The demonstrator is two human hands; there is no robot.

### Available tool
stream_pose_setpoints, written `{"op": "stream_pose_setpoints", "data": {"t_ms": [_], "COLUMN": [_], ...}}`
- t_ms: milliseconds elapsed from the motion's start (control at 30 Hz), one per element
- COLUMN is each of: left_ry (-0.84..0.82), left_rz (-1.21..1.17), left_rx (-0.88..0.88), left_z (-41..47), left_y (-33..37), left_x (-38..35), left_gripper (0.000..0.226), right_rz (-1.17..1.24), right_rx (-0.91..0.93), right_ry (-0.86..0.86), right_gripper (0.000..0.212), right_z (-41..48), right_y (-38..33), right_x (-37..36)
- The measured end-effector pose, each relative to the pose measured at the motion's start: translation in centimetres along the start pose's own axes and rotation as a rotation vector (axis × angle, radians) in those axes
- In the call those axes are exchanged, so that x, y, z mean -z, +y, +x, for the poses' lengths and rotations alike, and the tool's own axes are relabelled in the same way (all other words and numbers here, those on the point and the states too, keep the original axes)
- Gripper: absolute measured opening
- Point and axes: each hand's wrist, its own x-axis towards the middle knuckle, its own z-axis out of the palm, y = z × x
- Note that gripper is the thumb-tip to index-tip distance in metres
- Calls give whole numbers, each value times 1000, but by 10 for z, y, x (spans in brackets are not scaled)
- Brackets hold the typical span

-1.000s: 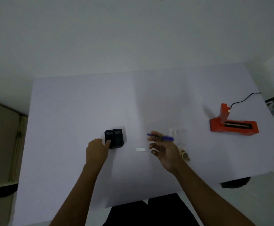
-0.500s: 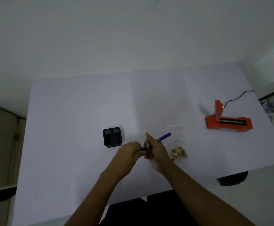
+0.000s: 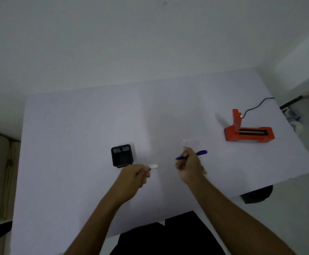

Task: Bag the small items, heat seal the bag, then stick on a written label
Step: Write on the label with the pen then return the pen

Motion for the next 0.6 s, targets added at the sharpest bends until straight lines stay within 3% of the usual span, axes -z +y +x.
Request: {"op": "stream_pose_setpoints", "data": {"t_ms": [67,167,267,467,600], "left_ry": [111,314,428,420,392], "left_rz": [63,156,270,446,482], "left_rx": [-22,-17,12,216,242], "left_z": [-3,6,22,39,44], "left_y": [-12,-43,-85,-142,-154], "left_x": [12,14,1,-17,-16], "left_gripper": [26,6,8,16,15], "right_rz": [-52,-153,-261,-501,-587], "right_rx": [79,107,105,33,28], "right_ry": [17,-93,-163,-150,-177], "right_gripper": [46,46,42,44,45], "right_z": [8,6,0,-10,-15], "right_y": [-24,-36,-18,39,50], "right_x": [9,8,-3,2,9]}}
